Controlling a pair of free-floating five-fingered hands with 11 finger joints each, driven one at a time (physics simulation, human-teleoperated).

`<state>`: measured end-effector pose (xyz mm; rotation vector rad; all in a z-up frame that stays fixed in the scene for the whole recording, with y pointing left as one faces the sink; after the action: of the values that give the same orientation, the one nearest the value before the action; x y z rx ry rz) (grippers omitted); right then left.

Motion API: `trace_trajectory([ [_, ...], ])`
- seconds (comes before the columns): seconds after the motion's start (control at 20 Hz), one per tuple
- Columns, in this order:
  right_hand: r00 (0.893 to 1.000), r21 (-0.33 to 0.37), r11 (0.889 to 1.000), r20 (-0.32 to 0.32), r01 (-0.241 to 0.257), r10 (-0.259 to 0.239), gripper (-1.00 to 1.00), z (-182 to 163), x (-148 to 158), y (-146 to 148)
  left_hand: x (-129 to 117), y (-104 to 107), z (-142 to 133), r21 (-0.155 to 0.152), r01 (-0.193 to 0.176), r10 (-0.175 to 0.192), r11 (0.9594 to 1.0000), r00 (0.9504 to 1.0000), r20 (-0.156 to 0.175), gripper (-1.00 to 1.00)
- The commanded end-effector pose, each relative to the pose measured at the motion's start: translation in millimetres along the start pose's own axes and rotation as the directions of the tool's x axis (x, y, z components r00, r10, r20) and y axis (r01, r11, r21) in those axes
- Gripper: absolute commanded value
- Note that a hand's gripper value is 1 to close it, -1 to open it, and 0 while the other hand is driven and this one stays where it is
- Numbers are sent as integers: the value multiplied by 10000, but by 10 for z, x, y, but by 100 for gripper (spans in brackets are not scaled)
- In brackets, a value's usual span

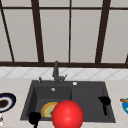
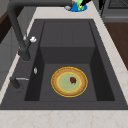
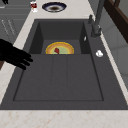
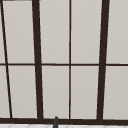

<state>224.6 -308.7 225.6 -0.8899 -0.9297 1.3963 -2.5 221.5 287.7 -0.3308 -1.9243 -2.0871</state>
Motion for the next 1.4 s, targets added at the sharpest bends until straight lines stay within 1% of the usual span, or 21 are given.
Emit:
trace_trajectory([
  [0.0, 10000, 0, 10000, -1, -1, 1, -100, 6, -1, 3, 0, 0, 0, 0, 0, 0, 10000, 10000, 0, 0],
  [0.1, 10000, -19, 10000, 66, 23, -23, -100, 109, 34, 45, 0, 0, 0, 0, 0, 0, 10000, 10000, 0, 0],
  [0.15, 10000, -55, 10000, 65, 10, -10, -100, 230, 47, 86, 0, 0, 0, 0, 0, 0, 10000, 10000, 0, 0],
  [0.2, 10000, -216, 9998, 61, -7, 8, -100, 301, 62, 110, 0, 0, 0, 0, 0, 0, 10000, 10000, 0, 0],
  [0.45, 9998, -276, 9996, 152, -90, 94, -100, 517, 133, 179, 0, 0, 0, 0, 0, 0, 10000, 10000, 0, 0],
  [0.7, 9999, -436, 9990, 159, -35, 42, -100, 759, 153, 247, 0, 0, 0, 0, 0, 0, 10000, 10000, 0, 0],
  [0.9, 9999, -386, 9992, 100, 61, -58, -100, 826, 157, 275, 0, 0, 0, 0, 0, 0, 10000, 10000, 0, 0],
  [1.0, 9999, -417, 9991, 103, 64, -60, -100, 797, 158, 261, 0, 0, 0, 0, 0, 0, 10000, 10000, 0, 0],
  [1.05, 9999, -258, 9996, 103, 71, -68, -100, 804, 158, 281, 0, 0, 0, 0, 0, 0, 10000, 10000, 0, 0],
  [1.25, 9999, -246, 9997, 104, 72, -69, -100, 806, 158, 285, 0, 0, 0, 0, 0, 0, 10000, 10000, 0, 0],
  [1.3, 9999, -249, 9997, 104, 72, -69, 0, 806, 158, 285, 0, 0, 1, 0, 0, 0, 10000, 10000, 0, -100],
  [1.35, 9999, -299, 9995, 123, -46, 49, 0, 807, 158, 279, 5, 8, 11, 106, -45, 46, 9999, 10000, -77, -100],
])
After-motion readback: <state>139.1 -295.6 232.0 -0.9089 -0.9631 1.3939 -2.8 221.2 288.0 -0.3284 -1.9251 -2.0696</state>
